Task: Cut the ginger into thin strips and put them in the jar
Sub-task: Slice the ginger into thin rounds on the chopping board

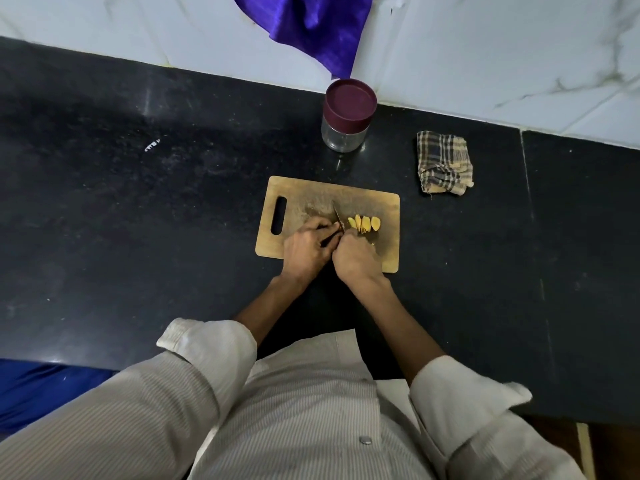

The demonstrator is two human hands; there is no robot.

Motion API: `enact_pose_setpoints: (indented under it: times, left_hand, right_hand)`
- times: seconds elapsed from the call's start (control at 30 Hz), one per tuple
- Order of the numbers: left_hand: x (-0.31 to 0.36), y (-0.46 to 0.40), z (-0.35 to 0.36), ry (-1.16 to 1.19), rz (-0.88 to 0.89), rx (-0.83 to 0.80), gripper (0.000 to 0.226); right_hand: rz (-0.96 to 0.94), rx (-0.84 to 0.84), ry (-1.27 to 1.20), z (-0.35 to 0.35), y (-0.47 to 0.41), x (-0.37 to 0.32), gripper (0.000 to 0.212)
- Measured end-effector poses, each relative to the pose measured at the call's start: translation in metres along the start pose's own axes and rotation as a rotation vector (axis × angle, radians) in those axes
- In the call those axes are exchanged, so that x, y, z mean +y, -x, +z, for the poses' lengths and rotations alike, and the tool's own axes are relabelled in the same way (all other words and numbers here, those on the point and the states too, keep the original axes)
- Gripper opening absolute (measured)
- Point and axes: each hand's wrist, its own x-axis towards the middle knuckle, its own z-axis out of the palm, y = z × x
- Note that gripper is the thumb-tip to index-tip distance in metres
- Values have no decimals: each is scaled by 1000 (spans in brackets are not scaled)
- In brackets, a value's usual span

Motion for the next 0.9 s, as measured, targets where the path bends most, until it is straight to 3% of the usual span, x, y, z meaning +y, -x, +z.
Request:
enact_pose_setpoints:
  times: [0.33, 0.53, 0.9]
  left_hand:
    - [3, 1, 1, -33, -8, 75, 26]
    - [4, 1, -3, 24, -26, 37, 23]
    - [-3, 1, -5, 58, -41, -53, 28]
  right_hand:
    - [8, -9, 18, 9, 20, 13, 29]
    - [66, -56, -30, 20, 41, 34, 28]
    - [98, -196, -515, -3, 26, 50, 22]
